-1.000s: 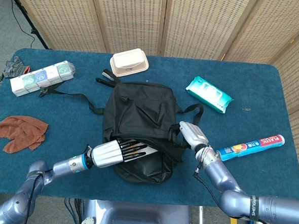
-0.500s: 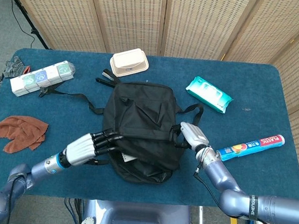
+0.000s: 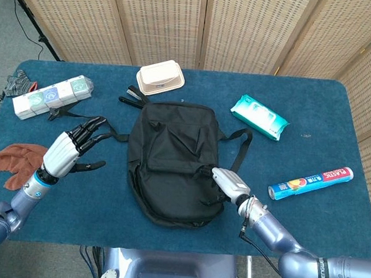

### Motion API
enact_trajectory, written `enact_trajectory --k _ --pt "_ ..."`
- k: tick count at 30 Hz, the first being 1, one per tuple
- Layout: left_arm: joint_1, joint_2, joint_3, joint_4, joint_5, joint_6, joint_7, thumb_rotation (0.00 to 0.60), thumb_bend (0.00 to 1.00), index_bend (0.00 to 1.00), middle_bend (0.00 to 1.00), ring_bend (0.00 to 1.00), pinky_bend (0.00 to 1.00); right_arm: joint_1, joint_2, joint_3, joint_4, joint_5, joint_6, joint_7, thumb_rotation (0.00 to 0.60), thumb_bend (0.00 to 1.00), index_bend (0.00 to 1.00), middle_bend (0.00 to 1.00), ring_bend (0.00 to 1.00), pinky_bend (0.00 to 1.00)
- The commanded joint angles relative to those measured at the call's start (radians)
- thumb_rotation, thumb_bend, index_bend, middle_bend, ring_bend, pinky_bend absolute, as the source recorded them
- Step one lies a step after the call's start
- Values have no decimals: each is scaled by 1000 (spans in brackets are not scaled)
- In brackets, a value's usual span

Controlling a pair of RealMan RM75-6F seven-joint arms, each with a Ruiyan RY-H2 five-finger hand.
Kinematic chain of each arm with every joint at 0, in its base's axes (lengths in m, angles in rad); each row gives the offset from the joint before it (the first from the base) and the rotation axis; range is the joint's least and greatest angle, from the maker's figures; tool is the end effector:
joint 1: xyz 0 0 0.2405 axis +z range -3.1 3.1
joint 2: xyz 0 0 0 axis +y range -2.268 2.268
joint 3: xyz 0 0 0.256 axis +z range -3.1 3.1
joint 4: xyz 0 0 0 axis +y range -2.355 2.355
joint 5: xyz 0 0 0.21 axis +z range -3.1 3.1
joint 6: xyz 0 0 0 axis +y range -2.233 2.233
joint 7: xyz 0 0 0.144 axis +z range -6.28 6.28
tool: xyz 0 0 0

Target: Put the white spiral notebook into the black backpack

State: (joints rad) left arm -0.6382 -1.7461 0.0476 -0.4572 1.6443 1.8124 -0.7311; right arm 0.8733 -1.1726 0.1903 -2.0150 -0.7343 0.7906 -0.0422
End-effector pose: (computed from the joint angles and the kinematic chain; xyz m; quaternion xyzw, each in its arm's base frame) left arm -0.2299 0.3388 0.0774 -0.6727 -0.1681 -0.6514 0.3082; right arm -0.0894 -0.3039 0.0425 0.6665 -0.6088 0.3598 0.2362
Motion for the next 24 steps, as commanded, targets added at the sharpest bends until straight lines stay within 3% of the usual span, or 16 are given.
enact_trajectory --k 1,6,10,20,24 --pt "54 116 -23 -168 -71 -135 53 600 0 49 1 1 213 -128 26 -89 44 -321 163 -68 600 0 92 4 0 131" --pt "120 285 -30 -493 -133 -206 231 600 0 0 0 0 112 -272 17 -175 190 -617 403 -102 600 0 5 0 0 25" --pt "166 375 -29 -684 -177 -240 356 600 0 0 0 0 79 -345 8 -203 289 -713 515 -71 600 0 0 0 0 0" --pt "280 523 -12 -1008 -305 -311 542 600 0 0 0 0 0 -498 -18 -214 479 -768 711 -18 600 0 0 0 0 0" --pt "340 551 0 -1057 -325 -305 553 600 0 0 0 0 0 -578 -27 -212 522 -735 772 16 600 0 0 0 0 0"
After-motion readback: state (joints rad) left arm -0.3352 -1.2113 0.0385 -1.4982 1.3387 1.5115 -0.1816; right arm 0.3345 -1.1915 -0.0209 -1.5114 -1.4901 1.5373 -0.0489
